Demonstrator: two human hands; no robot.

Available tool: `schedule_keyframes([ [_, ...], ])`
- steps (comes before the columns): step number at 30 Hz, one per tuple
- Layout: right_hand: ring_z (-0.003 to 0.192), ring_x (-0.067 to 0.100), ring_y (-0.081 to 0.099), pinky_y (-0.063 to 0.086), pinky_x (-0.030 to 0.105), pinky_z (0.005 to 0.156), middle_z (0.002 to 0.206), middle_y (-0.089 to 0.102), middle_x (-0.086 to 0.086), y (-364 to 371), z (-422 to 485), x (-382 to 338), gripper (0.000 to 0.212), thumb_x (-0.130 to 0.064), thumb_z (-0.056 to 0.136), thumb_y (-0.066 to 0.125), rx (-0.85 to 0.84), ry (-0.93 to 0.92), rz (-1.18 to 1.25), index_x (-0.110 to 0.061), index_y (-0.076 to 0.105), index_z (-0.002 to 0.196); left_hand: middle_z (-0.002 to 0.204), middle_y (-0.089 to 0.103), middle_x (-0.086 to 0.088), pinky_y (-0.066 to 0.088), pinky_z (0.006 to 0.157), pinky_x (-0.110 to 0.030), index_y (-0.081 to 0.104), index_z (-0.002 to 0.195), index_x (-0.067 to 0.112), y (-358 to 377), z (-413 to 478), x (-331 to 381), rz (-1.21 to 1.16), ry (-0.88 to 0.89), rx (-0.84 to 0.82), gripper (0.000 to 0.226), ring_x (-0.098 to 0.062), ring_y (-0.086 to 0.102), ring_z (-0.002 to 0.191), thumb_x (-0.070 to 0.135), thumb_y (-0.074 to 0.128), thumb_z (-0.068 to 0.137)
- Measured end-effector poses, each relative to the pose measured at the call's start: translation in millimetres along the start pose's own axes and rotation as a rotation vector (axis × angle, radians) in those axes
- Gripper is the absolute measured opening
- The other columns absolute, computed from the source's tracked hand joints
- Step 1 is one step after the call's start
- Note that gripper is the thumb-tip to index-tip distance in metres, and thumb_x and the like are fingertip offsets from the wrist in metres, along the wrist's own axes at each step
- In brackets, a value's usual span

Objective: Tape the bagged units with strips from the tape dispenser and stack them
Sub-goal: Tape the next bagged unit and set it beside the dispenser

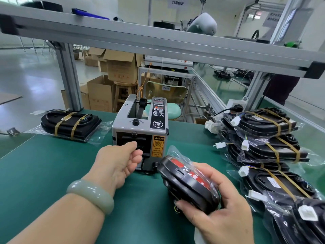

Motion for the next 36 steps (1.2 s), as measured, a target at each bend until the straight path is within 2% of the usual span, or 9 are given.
schedule_keyframes([
  [5, 0.100, 0.005, 0.064, 0.041, 0.003, 0.082, 0.113, 0.066, -0.016, -3, -2, -4, 0.069, -0.036, 0.045, 0.082, -0.020, -0.002, -0.029, -0.039, 0.064, 0.112, 0.049, 0.066, 0.000, 0.040, 0.033, -0.011, 0.062, 0.086, 0.006, 0, 2, -3, -0.088, 0.012, 0.082, 0.013, -0.003, 0.055, 0.034, 0.019, 0.065, 0.089],
  [9, 0.102, 0.007, 0.064, 0.042, 0.005, 0.083, 0.114, 0.066, -0.015, -3, -3, -5, 0.069, -0.030, 0.045, 0.085, -0.028, -0.018, -0.027, -0.036, 0.065, 0.111, 0.062, 0.068, -0.004, 0.038, 0.032, -0.011, 0.064, 0.095, 0.004, -1, 3, -3, -0.104, 0.032, 0.135, 0.016, -0.002, 0.056, 0.034, 0.018, 0.065, 0.088],
  [15, 0.103, 0.006, 0.063, 0.042, 0.005, 0.084, 0.114, 0.066, -0.015, -3, -3, -5, 0.066, -0.032, 0.047, 0.084, -0.020, -0.027, -0.013, -0.033, 0.065, 0.110, 0.067, 0.067, -0.003, 0.037, 0.033, -0.010, 0.066, 0.101, 0.001, -2, 7, -7, -0.118, 0.023, 0.155, 0.019, -0.001, 0.055, 0.035, 0.013, 0.062, 0.087],
  [23, 0.104, 0.001, 0.062, 0.040, 0.003, 0.085, 0.113, 0.066, -0.018, -5, -4, -6, 0.072, -0.023, 0.044, 0.086, 0.000, -0.059, -0.030, -0.039, 0.064, 0.110, 0.072, 0.070, -0.004, 0.042, 0.035, -0.012, 0.062, 0.093, 0.008, -5, 4, -6, -0.148, 0.022, 0.119, 0.013, -0.002, 0.060, 0.039, 0.021, 0.061, 0.093],
  [28, 0.105, 0.001, 0.062, 0.039, 0.002, 0.085, 0.114, 0.066, -0.018, -5, -5, -7, 0.073, -0.020, 0.042, 0.086, 0.000, -0.064, -0.036, -0.040, 0.064, 0.110, 0.072, 0.069, -0.003, 0.040, 0.034, -0.011, 0.062, 0.086, 0.009, -2, 4, 4, -0.106, 0.044, 0.129, 0.011, -0.001, 0.059, 0.038, 0.019, 0.064, 0.090],
  [33, 0.104, 0.002, 0.062, 0.040, 0.003, 0.085, 0.113, 0.066, -0.019, -6, -4, -6, 0.074, -0.020, 0.042, 0.086, 0.008, -0.051, -0.027, -0.042, 0.064, 0.109, 0.070, 0.070, -0.004, 0.041, 0.034, -0.012, 0.062, 0.081, 0.007, -7, 5, 4, -0.042, 0.062, 0.144, 0.009, -0.002, 0.060, 0.039, 0.008, 0.059, 0.089],
  [36, 0.104, 0.001, 0.062, 0.039, 0.003, 0.085, 0.113, 0.065, -0.020, -6, -4, -7, 0.074, -0.021, 0.042, 0.086, 0.007, -0.056, -0.036, -0.042, 0.064, 0.109, 0.068, 0.070, -0.004, 0.041, 0.034, -0.012, 0.063, 0.082, 0.007, -11, 5, 2, -0.013, 0.070, 0.147, 0.007, -0.001, 0.059, 0.039, 0.012, 0.061, 0.088],
])
Point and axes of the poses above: each hand's wrist, its own z-axis towards the middle knuckle, its own y-axis out of the palm, x = y × z, the point moved 9 cm from there along z, towards the middle knuckle
